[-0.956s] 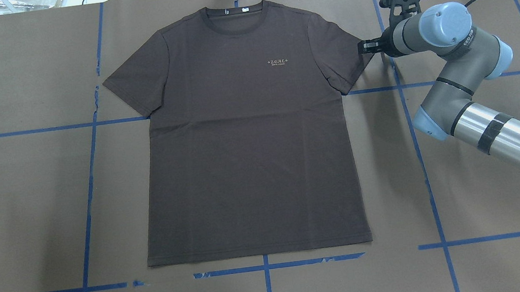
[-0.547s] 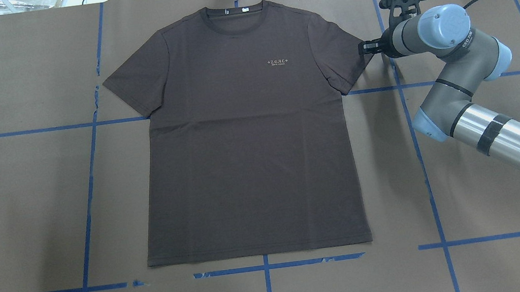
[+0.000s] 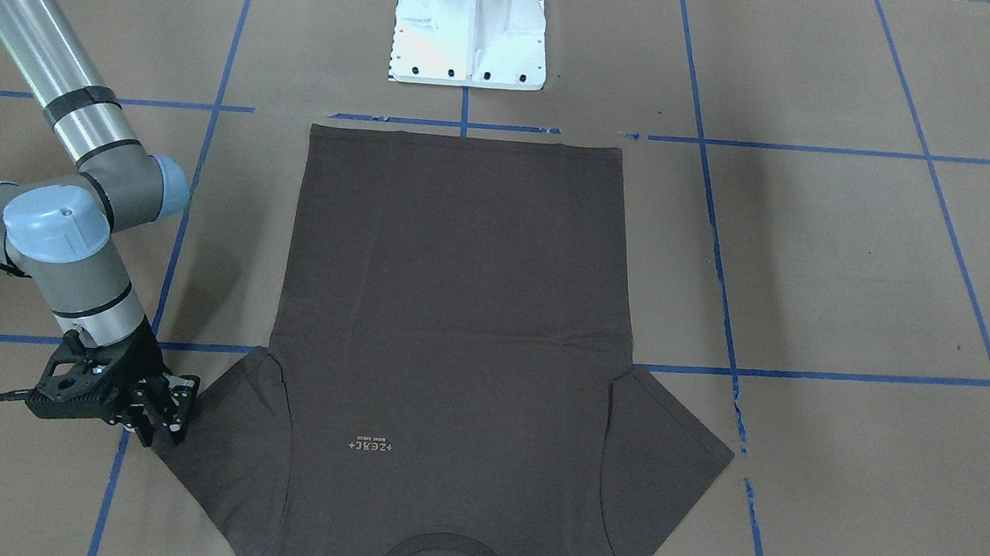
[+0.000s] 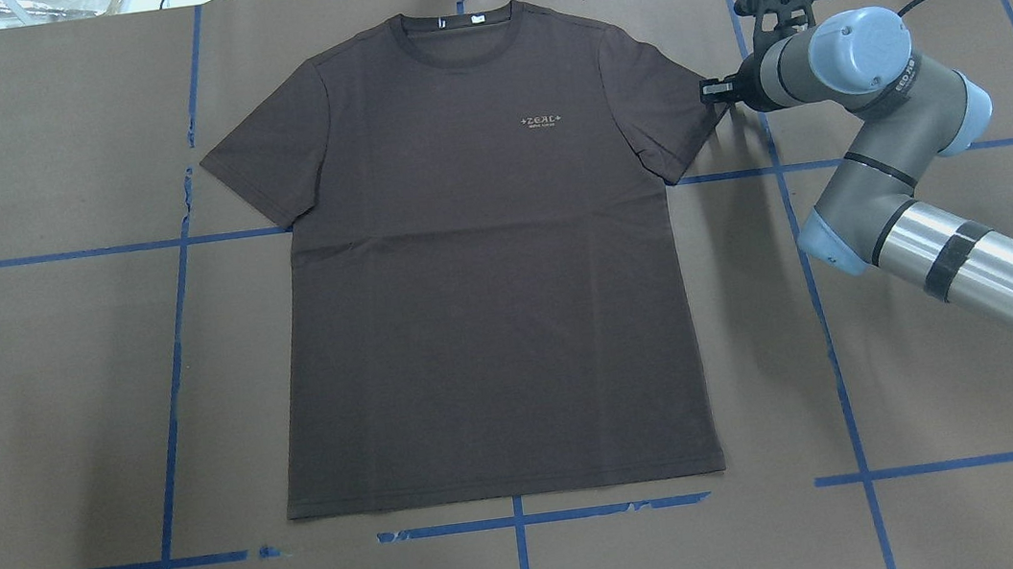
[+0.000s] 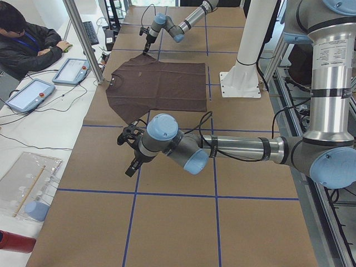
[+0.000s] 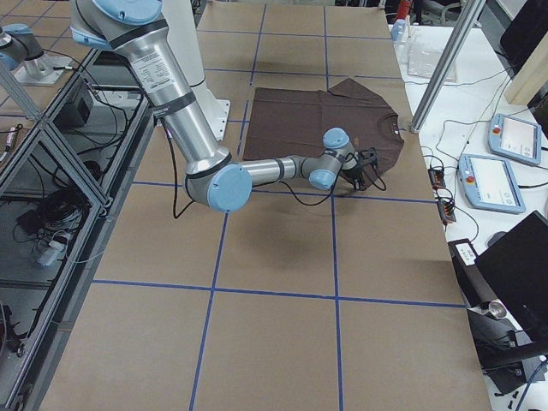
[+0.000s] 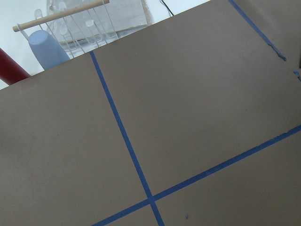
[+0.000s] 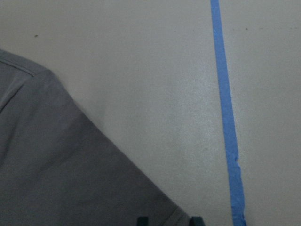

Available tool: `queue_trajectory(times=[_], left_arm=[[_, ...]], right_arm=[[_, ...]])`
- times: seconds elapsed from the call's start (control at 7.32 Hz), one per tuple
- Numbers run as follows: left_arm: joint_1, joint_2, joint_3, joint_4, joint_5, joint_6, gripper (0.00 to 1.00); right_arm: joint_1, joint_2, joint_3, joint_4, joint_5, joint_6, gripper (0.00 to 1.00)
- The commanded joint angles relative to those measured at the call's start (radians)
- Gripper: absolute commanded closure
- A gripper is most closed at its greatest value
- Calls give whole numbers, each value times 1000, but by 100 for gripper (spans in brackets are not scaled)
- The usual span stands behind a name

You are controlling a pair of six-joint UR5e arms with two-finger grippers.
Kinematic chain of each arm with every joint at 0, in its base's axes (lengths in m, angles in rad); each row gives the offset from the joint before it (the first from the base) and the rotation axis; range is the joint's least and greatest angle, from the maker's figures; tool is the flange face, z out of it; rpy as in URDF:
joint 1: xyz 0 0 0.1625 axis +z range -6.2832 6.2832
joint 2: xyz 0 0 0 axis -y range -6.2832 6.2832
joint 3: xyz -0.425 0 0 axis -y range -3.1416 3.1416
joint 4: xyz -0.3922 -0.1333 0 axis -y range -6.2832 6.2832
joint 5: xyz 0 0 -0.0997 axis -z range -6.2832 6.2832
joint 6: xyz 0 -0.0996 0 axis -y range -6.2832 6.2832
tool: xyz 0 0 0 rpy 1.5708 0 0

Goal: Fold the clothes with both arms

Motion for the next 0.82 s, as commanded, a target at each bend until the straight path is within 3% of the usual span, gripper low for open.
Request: queue_trajectory(times=[0.0,0.27,0.68], left_arm=[[0,2,0,0,0,0,0],[0,8,-1,0,0,0,0],[-2,9,-1,0,0,0,0]], right_arm=[[1,14,3,-5,0,-7,100],[0,77,34,-134,-2,7,100],[-95,224,63,-349,-158,133,100]])
